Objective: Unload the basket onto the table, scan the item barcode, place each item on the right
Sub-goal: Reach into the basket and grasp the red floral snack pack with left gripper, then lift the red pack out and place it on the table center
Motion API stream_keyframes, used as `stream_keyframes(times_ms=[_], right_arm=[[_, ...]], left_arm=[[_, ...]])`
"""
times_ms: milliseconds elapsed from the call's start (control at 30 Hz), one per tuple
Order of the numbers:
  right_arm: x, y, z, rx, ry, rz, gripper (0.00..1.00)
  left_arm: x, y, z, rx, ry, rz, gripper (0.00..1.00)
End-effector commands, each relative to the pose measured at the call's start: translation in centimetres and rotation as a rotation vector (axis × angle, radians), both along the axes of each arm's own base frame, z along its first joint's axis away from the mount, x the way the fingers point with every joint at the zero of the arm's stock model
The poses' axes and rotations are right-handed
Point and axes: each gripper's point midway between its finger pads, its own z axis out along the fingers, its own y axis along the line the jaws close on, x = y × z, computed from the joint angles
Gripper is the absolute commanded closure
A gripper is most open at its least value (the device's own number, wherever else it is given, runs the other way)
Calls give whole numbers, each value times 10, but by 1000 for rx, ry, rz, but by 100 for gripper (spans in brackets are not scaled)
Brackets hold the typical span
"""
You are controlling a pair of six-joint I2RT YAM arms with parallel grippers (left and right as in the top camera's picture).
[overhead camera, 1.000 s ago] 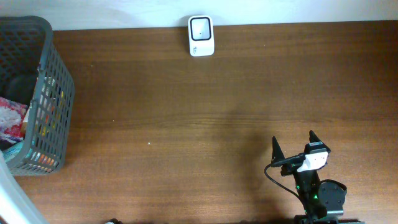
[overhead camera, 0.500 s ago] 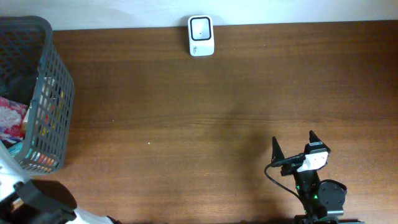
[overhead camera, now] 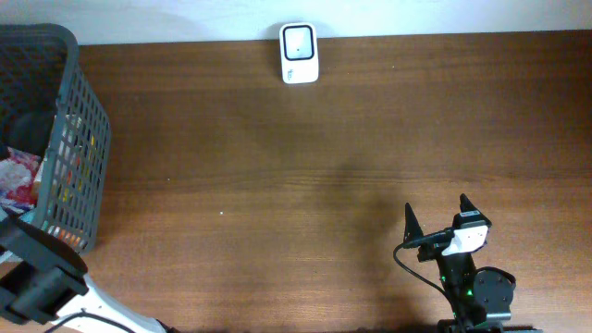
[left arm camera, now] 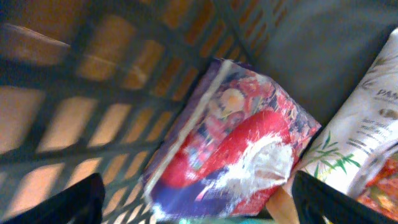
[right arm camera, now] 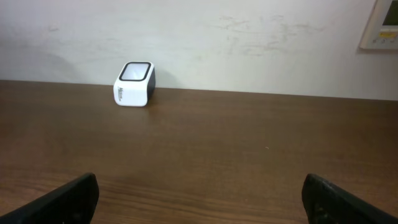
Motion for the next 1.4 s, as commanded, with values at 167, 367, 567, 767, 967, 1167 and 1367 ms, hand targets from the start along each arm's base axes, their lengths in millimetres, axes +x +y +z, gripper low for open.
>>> stream_keyframes(times_ms=[167, 367, 567, 767, 967, 1167, 1367], right_arm=[[0, 1, -3, 8, 4, 1, 1], [0, 1, -3, 8, 4, 1, 1], [0, 1, -3, 8, 4, 1, 1], [0, 1, -3, 8, 4, 1, 1], [0, 1, -3, 8, 4, 1, 1], [0, 1, -3, 8, 4, 1, 1], [0, 1, -3, 8, 4, 1, 1]], left_arm=[[12, 15, -53, -37, 52, -28, 11], [12, 20, -61, -36, 56, -21, 16], [-1, 29, -79, -66, 85, 7, 25], [-2, 28, -91, -83, 102, 7, 91], [2, 18, -89, -103, 99, 20, 100], [43, -16, -10, -3, -35, -51, 100], [57, -74, 126, 163, -271, -68, 100]])
